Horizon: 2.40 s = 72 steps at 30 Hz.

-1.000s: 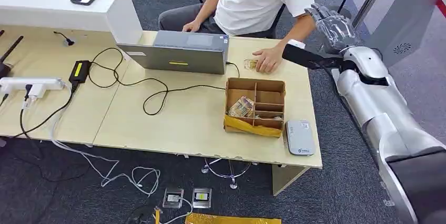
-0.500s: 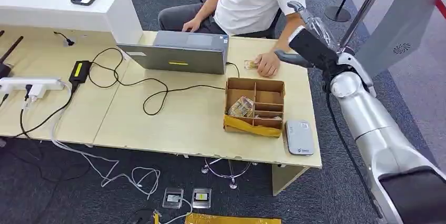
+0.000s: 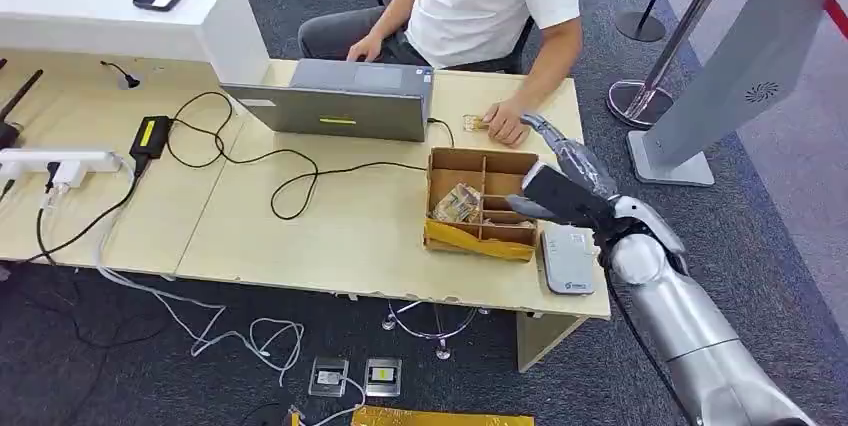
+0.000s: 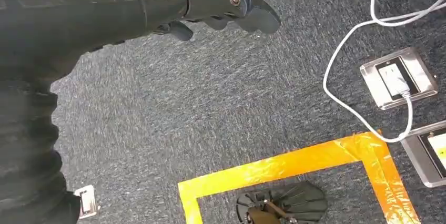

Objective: Pass the card to the sensor for recognition and then transmit it.

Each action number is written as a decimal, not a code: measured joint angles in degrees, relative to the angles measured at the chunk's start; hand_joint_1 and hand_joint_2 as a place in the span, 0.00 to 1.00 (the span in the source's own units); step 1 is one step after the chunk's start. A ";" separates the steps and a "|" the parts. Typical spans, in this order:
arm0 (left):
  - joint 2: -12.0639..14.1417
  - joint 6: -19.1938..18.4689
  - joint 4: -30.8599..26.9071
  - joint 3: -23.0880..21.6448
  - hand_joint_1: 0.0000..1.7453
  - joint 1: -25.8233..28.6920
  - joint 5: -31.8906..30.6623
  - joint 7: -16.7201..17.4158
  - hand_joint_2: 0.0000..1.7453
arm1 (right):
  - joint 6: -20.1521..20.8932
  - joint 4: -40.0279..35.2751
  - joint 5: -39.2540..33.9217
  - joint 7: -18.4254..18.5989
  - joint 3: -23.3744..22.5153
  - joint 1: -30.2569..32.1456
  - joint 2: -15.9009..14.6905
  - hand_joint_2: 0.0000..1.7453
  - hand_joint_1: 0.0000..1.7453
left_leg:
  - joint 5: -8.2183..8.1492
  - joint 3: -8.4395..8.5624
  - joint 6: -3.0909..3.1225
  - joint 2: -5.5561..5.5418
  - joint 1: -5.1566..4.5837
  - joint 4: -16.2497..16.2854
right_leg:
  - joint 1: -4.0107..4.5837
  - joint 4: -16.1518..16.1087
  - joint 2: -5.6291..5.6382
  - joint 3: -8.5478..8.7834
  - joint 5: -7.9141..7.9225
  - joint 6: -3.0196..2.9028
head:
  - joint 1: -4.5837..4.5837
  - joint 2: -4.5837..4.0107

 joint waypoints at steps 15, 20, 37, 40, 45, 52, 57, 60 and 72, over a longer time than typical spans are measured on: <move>-0.39 0.09 0.00 0.90 0.00 0.09 0.05 0.57 1.00 | -3.48 -4.30 18.65 6.25 1.18 6.71 -1.16 1.00 0.00 | 0.00 -0.03 0.00 0.03 -0.01 0.00 | 0.00 0.00 0.04 -0.01 0.01 -0.01 | 0.00 0.00; -0.50 0.00 0.00 0.92 0.00 0.06 -0.42 0.85 1.00 | -3.76 -5.72 22.26 8.15 1.77 7.70 -1.73 1.00 0.00 | 0.00 -0.03 0.00 0.03 -0.01 0.00 | 0.00 0.00 0.03 -0.02 0.01 -0.01 | 0.00 0.00; -0.50 -0.31 0.00 0.92 0.00 -0.09 -1.42 1.20 1.00 | -3.67 -9.79 27.12 8.87 2.91 10.67 -2.77 1.00 0.00 | 0.00 -0.03 0.00 0.04 0.00 0.00 | 0.00 0.00 0.04 -0.02 0.01 -0.02 | 0.00 0.00; -0.52 -0.31 0.00 0.92 0.00 -0.11 -1.55 1.20 1.00 | -4.02 -9.92 29.01 7.74 3.06 10.96 -2.67 1.00 0.00 | 0.00 -0.04 0.00 0.04 0.00 -0.01 | 0.00 0.00 0.04 -0.02 0.01 -0.02 | 0.00 0.00; -0.57 -0.31 0.00 0.92 0.00 -0.14 -1.77 1.20 1.00 | -5.73 -9.83 31.57 6.64 3.41 10.98 -2.05 1.00 0.00 | 0.00 -0.04 0.00 0.04 -0.01 -0.01 | 0.00 0.00 0.04 -0.01 0.00 -0.02 | 0.00 0.00; -0.63 -0.31 0.00 0.92 0.00 -0.28 -2.12 1.27 1.00 | -8.83 -8.43 33.94 6.36 3.93 10.85 -0.94 1.00 0.00 | 0.00 -0.04 0.00 0.03 0.00 -0.01 | 0.00 0.00 0.03 -0.01 0.00 -0.02 | 0.00 0.02; -0.79 -0.35 0.00 0.92 0.00 -0.35 -2.16 1.27 1.00 | -9.59 -5.44 33.92 6.03 4.22 10.56 0.35 1.00 0.00 | 0.00 -0.05 0.00 0.03 0.00 -0.01 | 0.00 0.00 0.02 -0.01 0.00 -0.02 | 0.00 0.00; -0.79 -0.39 0.00 0.92 0.00 -0.36 -2.21 1.31 1.00 | -9.83 -5.09 33.94 5.99 4.24 10.56 0.48 1.00 0.00 | 0.00 -0.05 0.00 0.02 0.00 -0.01 | 0.00 0.00 0.01 -0.02 0.00 -0.03 | 0.00 0.00; -0.81 -0.52 0.00 0.92 0.00 -0.62 -2.19 1.66 1.00 | -11.54 -0.61 33.92 4.98 4.24 10.12 1.33 1.00 0.00 | 0.00 -0.05 0.00 0.02 0.00 -0.01 | 0.00 0.00 0.02 -0.02 0.00 -0.03 | 0.00 0.02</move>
